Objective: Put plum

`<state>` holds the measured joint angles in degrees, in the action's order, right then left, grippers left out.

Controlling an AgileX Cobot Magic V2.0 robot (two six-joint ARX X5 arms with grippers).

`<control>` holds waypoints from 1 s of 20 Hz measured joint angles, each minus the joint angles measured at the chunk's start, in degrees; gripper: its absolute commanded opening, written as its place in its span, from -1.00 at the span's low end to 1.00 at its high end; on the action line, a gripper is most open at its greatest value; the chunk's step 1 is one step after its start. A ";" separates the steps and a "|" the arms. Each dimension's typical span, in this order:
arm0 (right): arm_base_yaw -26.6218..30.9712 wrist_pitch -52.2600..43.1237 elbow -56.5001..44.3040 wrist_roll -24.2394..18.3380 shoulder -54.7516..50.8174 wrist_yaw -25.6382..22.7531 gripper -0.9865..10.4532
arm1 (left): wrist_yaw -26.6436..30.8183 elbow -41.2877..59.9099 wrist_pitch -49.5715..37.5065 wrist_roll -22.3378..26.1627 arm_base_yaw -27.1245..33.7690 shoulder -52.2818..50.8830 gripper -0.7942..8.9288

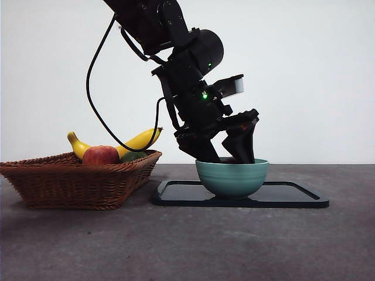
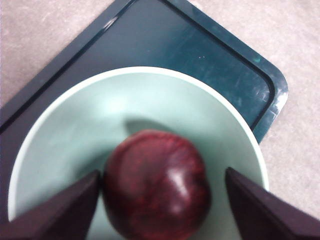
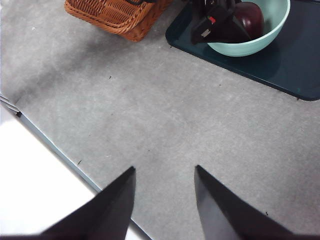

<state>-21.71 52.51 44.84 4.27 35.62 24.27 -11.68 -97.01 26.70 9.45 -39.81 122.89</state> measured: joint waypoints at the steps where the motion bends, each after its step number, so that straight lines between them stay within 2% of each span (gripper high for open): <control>1: 0.00 0.00 0.00 0.00 0.00 0.00 -0.50 | -0.02 0.00 0.00 0.04 0.02 0.00 -0.31; 7: 0.00 0.00 0.00 0.00 0.00 0.00 -0.50 | -0.02 -1.31 2.54 0.07 0.02 0.02 -0.35; 15: 0.00 0.00 0.00 0.00 0.00 -0.15 -0.50 | -0.02 -17.51 14.64 -1.51 1.38 -0.63 -0.35; 20: 0.00 0.00 0.00 0.00 0.00 -0.26 -0.50 | -0.04 -18.93 18.14 -3.63 5.90 -11.43 -0.35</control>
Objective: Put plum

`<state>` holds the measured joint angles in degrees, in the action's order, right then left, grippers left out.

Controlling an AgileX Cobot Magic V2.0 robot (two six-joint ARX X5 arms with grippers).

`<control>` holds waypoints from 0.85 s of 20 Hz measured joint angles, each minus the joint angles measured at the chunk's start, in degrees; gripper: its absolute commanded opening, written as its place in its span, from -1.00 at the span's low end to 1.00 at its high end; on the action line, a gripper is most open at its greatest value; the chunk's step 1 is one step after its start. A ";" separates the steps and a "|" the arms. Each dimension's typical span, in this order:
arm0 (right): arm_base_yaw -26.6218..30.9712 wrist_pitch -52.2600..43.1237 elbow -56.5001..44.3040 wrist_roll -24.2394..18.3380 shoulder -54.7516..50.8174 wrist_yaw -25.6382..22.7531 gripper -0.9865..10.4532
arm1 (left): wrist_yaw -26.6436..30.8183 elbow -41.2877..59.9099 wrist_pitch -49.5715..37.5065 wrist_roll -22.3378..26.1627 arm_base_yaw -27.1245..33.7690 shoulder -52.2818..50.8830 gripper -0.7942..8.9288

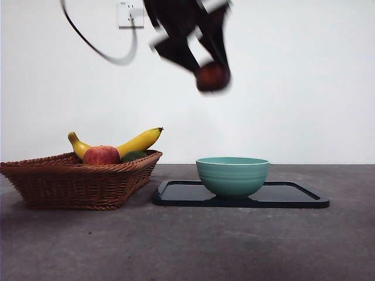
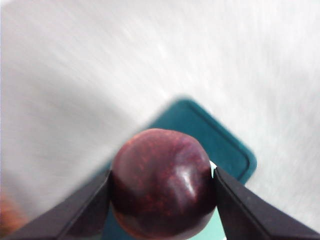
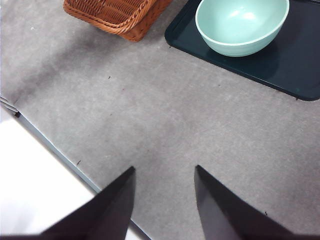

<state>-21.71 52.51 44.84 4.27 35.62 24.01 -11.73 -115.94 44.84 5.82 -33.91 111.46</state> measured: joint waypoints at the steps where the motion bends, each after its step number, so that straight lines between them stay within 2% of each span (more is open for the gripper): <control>1: 0.00 0.00 0.00 0.00 0.00 0.00 -0.50 | 0.00 -0.13 1.16 -0.22 1.16 -2.84 -0.35; 11: 0.00 0.00 0.00 0.00 0.00 0.00 -0.50 | -1.14 0.61 17.99 -0.09 12.96 -21.49 -0.35; 14: 0.00 0.00 0.00 0.00 0.00 0.00 -0.50 | -1.79 8.13 16.79 0.31 15.41 -27.21 -0.35; 17: 0.00 0.00 0.00 0.00 0.00 0.00 -0.50 | -1.77 21.11 10.25 0.26 17.20 -33.29 -0.35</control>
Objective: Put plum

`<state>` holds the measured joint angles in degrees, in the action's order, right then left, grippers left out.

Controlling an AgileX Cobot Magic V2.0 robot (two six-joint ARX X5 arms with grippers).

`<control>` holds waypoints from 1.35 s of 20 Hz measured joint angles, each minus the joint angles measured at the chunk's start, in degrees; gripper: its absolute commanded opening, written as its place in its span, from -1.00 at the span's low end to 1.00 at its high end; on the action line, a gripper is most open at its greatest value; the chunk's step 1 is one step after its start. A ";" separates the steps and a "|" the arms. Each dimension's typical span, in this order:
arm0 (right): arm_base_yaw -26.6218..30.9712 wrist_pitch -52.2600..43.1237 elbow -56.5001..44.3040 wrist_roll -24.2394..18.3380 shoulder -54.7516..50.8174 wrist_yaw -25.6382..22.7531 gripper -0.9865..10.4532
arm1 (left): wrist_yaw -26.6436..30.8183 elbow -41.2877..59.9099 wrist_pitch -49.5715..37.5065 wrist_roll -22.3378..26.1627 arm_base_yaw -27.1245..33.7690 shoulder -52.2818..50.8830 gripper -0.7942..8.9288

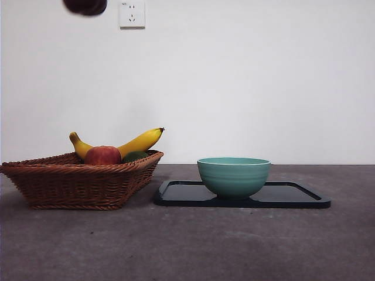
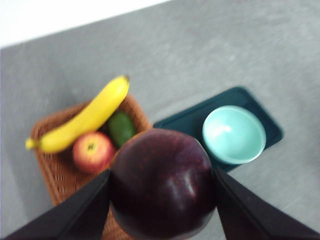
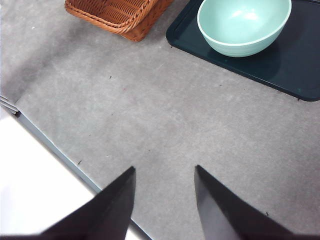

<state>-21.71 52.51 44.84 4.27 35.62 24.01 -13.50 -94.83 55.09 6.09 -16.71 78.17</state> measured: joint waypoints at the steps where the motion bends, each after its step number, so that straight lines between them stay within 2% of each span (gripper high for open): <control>1: 0.00 0.00 0.00 0.00 0.00 0.00 -0.50 | -0.02 4.76 -2.64 0.00 0.44 -1.90 -0.35; 8: 0.00 0.00 0.00 0.00 0.00 0.00 -0.50 | 0.00 29.11 -23.37 -0.44 0.83 -4.20 -0.35; 12: 0.00 0.00 0.00 0.00 0.00 0.00 -0.50 | 2.14 38.64 -35.06 -0.85 0.83 -2.32 -0.35; 21: 0.00 0.00 0.00 0.00 0.00 0.00 -0.50 | 4.68 39.82 -42.27 0.02 0.83 10.51 -0.35; 27: 0.00 0.00 0.00 0.00 0.00 0.00 -0.50 | 6.01 39.82 -43.78 1.20 1.09 12.76 -0.34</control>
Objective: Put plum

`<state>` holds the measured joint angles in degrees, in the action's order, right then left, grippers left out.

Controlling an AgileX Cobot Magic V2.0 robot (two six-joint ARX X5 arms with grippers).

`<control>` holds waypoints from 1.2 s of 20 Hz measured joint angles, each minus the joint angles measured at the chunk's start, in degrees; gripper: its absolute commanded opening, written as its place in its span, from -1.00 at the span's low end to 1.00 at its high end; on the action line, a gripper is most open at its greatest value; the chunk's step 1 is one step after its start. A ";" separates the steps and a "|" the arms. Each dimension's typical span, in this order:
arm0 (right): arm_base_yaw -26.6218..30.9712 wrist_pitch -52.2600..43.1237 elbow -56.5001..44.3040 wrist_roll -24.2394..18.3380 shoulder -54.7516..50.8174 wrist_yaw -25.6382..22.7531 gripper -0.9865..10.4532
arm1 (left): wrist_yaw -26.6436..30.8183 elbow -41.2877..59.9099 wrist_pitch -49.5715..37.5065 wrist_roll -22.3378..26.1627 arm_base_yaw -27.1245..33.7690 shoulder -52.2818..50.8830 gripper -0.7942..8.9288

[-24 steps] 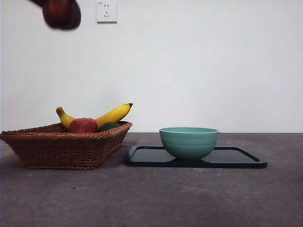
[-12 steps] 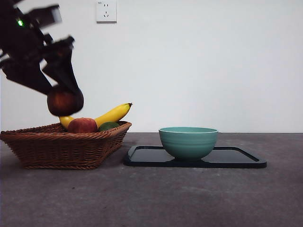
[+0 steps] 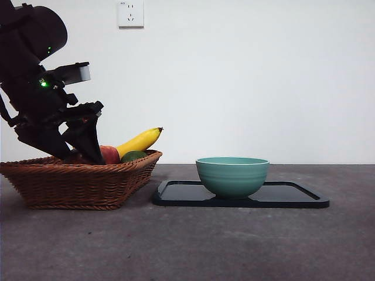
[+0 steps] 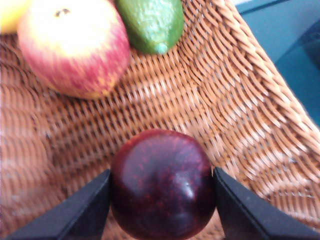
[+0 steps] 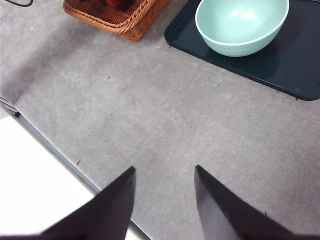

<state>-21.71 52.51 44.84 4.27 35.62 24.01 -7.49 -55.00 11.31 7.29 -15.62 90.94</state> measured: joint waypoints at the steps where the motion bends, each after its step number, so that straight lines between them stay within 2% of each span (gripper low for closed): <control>1: 0.00 0.00 0.00 0.00 0.00 0.00 -0.50 | 1.27 0.00 0.04 0.39 0.02 0.07 -0.34; 8: 0.00 0.00 0.00 0.00 0.00 0.00 -0.50 | 1.57 0.00 1.64 0.79 0.44 0.22 -0.30; 11: 0.00 0.00 0.00 0.00 0.00 0.00 -0.50 | 1.57 0.00 2.69 0.79 0.46 0.22 -0.06; 24: 0.00 0.00 0.00 0.00 0.00 0.00 -0.50 | 1.57 -0.04 3.48 0.74 0.44 -1.68 0.01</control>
<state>-21.71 52.51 44.84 4.27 35.62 24.01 -5.91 -55.05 14.79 8.03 -15.18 89.25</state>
